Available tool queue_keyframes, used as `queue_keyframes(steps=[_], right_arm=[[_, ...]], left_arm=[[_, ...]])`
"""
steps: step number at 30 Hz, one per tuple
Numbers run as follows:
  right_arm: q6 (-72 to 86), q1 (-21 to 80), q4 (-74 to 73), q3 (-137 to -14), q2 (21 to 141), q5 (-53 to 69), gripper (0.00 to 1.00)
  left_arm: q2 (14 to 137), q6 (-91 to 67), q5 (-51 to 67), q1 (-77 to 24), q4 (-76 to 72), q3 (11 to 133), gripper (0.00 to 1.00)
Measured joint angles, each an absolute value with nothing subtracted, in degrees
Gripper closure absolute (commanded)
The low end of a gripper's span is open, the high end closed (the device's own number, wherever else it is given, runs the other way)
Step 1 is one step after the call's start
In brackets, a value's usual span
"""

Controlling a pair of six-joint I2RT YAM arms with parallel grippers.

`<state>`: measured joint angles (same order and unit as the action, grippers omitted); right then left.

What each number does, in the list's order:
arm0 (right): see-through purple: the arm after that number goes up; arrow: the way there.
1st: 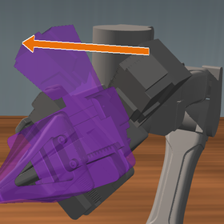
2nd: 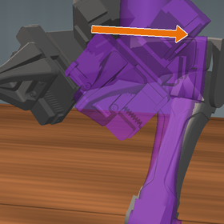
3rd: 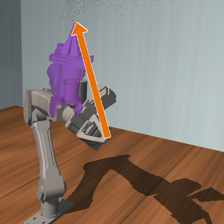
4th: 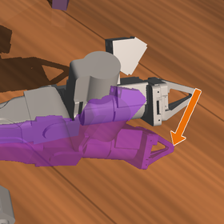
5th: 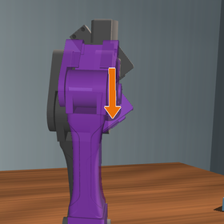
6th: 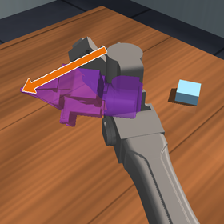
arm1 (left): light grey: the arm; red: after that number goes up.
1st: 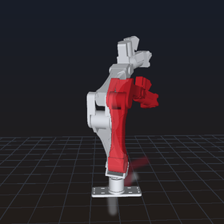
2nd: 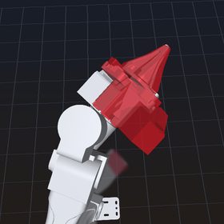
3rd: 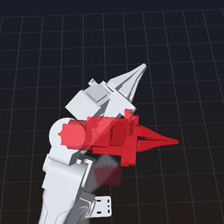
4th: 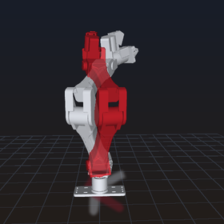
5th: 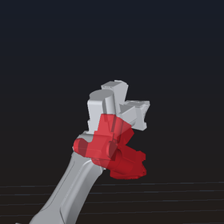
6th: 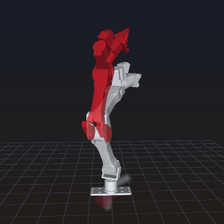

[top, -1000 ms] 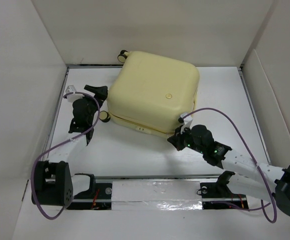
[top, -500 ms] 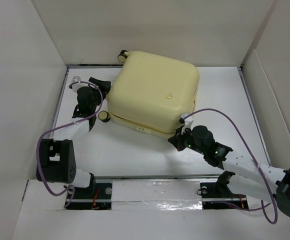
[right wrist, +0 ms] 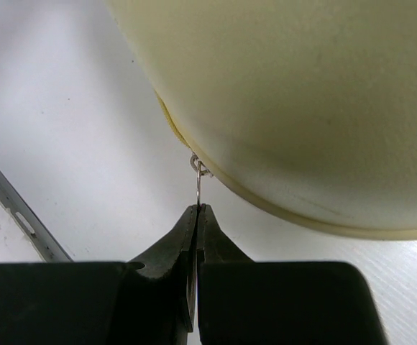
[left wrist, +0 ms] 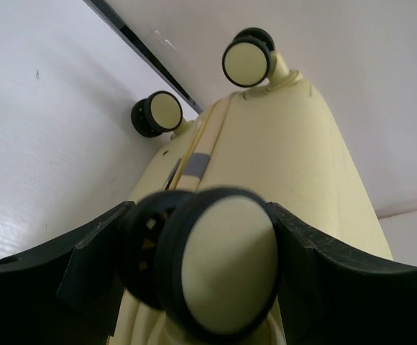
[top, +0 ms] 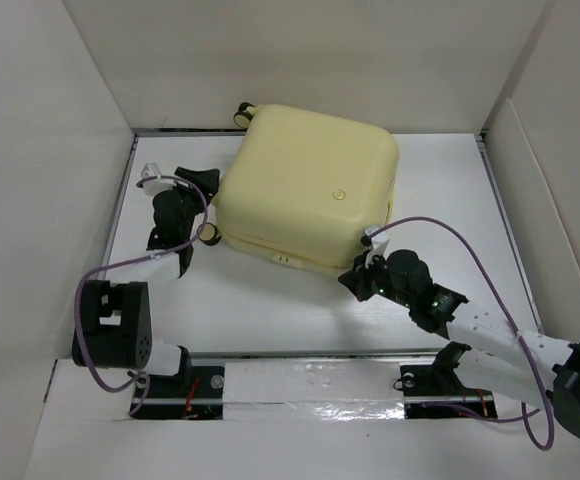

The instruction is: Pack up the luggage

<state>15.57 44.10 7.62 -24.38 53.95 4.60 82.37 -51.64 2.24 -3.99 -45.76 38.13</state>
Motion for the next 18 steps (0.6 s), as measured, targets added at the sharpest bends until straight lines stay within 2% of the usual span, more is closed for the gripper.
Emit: queue_keyframes(steps=[6, 12, 15, 18], right_arm=[[12.95, 37.01, 1.04, -26.94, 52.69, 9.82, 1.00], [10.46, 32.58, -6.11, -30.02, 52.18, 10.15, 1.00], [11.14, 34.63, -4.27, -30.02, 53.91, 8.51, 1.00], [12.91, 41.58, 2.22, -30.00, 58.89, 5.69, 1.00]], left_arm=[[72.14, -50.96, -2.13, -7.88, -51.75, 25.85, 1.00], [60.34, -50.46, -5.96, -13.26, -52.14, 16.67, 1.00], [55.16, -50.02, -8.10, -15.77, -49.95, 14.31, 1.00], [51.35, -49.93, -9.45, -18.28, -47.59, 13.04, 1.00]])
